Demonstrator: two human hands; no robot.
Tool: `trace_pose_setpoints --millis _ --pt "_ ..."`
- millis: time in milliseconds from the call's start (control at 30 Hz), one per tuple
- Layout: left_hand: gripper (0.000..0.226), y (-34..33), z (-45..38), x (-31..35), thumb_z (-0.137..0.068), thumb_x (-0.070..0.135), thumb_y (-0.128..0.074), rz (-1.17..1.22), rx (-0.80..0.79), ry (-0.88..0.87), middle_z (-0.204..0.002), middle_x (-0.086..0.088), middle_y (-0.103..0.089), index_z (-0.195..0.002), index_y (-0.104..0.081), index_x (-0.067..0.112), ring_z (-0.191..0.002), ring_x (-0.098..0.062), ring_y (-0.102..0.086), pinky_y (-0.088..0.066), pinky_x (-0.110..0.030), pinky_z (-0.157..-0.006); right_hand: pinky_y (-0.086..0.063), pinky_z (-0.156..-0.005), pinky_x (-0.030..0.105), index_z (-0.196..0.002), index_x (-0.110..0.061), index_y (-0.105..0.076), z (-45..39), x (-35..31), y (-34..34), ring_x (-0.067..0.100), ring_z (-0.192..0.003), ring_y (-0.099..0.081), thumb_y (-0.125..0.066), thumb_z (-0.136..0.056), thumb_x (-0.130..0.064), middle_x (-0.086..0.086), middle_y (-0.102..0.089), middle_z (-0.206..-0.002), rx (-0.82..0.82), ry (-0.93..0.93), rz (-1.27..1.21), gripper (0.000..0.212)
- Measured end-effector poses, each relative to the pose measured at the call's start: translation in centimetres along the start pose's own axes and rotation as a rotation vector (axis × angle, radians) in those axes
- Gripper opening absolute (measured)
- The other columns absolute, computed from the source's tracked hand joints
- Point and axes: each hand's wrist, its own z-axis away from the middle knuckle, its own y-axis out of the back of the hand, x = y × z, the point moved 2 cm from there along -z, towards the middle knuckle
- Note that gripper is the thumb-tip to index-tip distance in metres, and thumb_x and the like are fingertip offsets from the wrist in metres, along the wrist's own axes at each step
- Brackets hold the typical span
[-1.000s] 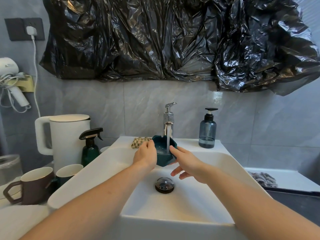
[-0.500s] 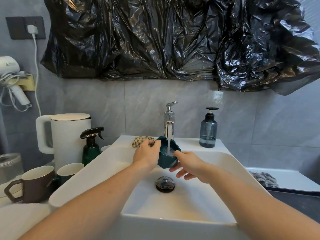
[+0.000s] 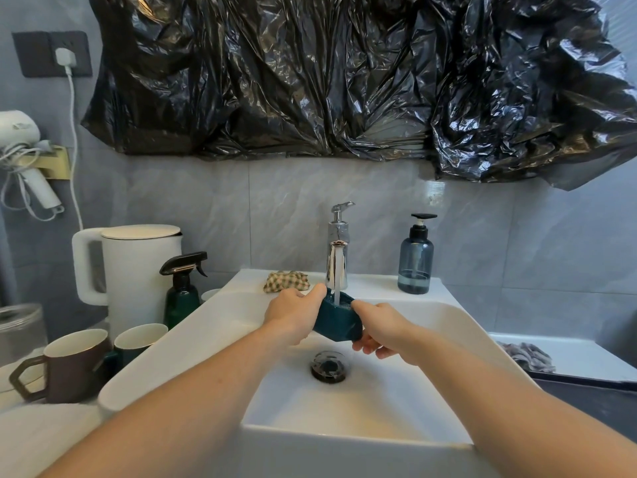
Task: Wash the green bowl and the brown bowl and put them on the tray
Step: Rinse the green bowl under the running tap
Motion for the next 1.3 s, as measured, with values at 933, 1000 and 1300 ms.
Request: trace_pose_setpoints --millis 933,1000,1300 --pt "0.038 -1.0 0.2 -1.1 -0.098 0.009 -0.037 -0.029 -0.28 0.031 -0.102 -0.016 -0.074 -0.127 -0.06 0.015 -0.067 -0.025 -0.071 -0.057 -0.028 -0.05 -0.05 -0.066 0.031 -0.08 -0.014 -0.071 -0.8 0.4 0.5 0.02 -0.073 -0.06 -0.052 -0.092 -0.045 -0.001 -0.064 -0.068 0.237 0.172 0.082 0.039" --pt "0.035 -0.9 0.2 -1.1 -0.098 0.012 -0.04 -0.02 -0.275 -0.008 -0.103 -0.011 -0.076 -0.124 -0.061 0.022 -0.076 -0.025 -0.074 -0.058 -0.028 -0.052 -0.049 -0.065 0.031 -0.085 -0.015 -0.07 -0.8 0.4 0.5 0.02 -0.075 -0.06 -0.052 -0.092 -0.045 -0.002 -0.064 -0.072 0.224 0.181 0.074 0.036" --pt "0.041 -1.1 -0.2 -1.1 -0.091 0.011 -0.045 -0.059 -0.222 -0.093 -0.101 -0.007 -0.073 -0.125 -0.062 0.027 -0.089 -0.027 -0.069 -0.061 -0.037 -0.076 -0.048 -0.069 0.028 -0.116 -0.018 -0.063 -0.6 0.2 0.5 0.022 -0.093 -0.063 -0.053 -0.094 -0.046 0.004 -0.068 -0.106 0.215 0.207 0.092 0.037"
